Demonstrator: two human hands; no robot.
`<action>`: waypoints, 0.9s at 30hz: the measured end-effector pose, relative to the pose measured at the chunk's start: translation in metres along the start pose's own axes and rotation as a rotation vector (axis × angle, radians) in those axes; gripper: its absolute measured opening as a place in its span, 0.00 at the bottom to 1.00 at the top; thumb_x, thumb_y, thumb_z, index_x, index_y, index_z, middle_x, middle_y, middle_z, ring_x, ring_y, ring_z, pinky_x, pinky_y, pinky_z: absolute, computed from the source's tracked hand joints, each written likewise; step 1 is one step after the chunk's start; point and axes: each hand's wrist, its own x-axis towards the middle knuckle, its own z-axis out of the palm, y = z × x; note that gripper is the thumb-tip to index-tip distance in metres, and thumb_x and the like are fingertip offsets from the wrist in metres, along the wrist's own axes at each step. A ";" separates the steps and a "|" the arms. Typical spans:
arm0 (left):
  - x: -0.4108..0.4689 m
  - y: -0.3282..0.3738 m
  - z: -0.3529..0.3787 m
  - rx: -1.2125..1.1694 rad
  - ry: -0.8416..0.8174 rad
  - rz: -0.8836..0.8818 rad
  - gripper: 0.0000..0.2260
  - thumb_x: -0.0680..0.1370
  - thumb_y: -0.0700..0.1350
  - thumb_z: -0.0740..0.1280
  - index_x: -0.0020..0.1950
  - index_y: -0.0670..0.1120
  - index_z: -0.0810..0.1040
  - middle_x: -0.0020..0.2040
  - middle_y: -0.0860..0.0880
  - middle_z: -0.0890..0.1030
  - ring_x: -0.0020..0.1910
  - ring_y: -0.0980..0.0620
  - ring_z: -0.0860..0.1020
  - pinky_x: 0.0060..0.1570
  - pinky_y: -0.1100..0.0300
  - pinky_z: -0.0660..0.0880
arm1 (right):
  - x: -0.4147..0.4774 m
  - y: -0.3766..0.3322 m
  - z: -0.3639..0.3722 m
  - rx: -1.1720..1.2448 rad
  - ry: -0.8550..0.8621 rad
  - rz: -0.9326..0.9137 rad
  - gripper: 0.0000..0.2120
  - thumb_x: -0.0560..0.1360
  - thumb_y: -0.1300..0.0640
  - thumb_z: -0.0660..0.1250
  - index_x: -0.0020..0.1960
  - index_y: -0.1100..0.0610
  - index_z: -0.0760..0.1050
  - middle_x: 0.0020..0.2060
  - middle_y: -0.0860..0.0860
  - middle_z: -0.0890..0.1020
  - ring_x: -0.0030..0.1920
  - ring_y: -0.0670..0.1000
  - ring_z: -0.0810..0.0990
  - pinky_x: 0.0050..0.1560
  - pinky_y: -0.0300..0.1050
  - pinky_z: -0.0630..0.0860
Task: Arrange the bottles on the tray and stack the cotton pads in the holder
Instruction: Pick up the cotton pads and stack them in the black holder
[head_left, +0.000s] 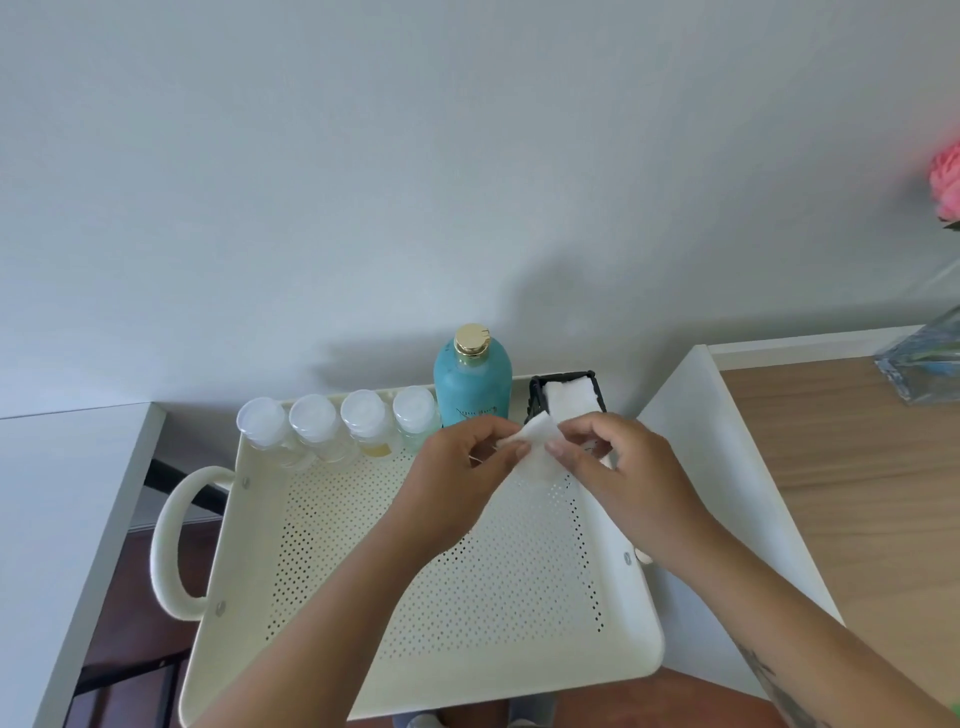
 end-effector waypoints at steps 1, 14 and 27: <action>0.002 0.002 0.000 0.002 -0.012 0.018 0.03 0.78 0.50 0.69 0.47 0.56 0.82 0.34 0.60 0.80 0.33 0.62 0.73 0.34 0.72 0.70 | 0.001 0.000 0.000 0.055 -0.041 0.035 0.05 0.75 0.47 0.69 0.43 0.47 0.79 0.35 0.37 0.81 0.39 0.38 0.77 0.38 0.28 0.70; -0.036 -0.072 0.025 0.266 0.182 -0.135 0.06 0.78 0.47 0.68 0.55 0.53 0.79 0.52 0.57 0.81 0.51 0.56 0.78 0.51 0.64 0.73 | 0.047 0.022 -0.005 0.151 0.186 0.288 0.05 0.76 0.51 0.68 0.48 0.52 0.78 0.36 0.44 0.78 0.36 0.44 0.76 0.36 0.39 0.69; -0.054 -0.150 0.021 0.891 0.150 -0.243 0.30 0.77 0.60 0.61 0.75 0.46 0.66 0.78 0.44 0.62 0.76 0.40 0.60 0.75 0.42 0.56 | 0.041 0.024 -0.001 -0.338 0.286 -0.002 0.17 0.76 0.51 0.66 0.63 0.55 0.72 0.58 0.50 0.74 0.60 0.53 0.72 0.49 0.48 0.74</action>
